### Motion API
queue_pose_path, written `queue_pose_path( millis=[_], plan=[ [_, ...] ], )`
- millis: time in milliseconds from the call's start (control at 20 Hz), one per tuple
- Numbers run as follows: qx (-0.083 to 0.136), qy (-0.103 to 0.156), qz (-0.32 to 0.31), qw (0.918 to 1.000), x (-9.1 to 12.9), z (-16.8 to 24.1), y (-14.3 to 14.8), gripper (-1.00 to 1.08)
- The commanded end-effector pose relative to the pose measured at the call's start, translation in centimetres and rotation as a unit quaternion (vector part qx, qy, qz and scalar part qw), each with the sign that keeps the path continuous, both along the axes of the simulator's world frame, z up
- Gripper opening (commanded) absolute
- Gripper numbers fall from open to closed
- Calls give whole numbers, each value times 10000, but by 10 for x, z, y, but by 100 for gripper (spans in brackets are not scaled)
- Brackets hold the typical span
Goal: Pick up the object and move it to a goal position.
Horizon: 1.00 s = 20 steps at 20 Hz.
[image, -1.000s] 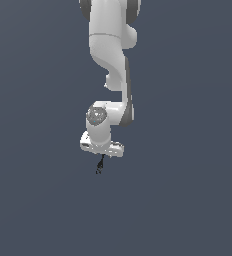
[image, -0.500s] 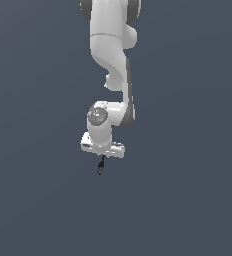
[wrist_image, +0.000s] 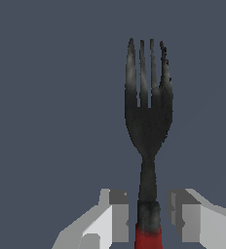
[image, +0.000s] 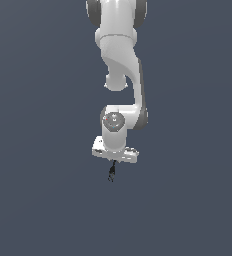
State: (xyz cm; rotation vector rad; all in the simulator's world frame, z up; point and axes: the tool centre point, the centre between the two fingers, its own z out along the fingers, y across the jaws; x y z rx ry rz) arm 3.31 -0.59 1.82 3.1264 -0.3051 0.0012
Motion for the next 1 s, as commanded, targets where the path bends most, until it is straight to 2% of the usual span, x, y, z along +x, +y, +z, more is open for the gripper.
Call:
queue_pose_path(
  millis=[0, 550, 950],
  plan=[
    [0, -1, 3, 10000, 11, 3, 20, -100],
    [0, 1, 4, 10000, 60, 15, 104, -100],
    [2, 4, 6, 10000, 80, 20, 136, -100]
  ],
)
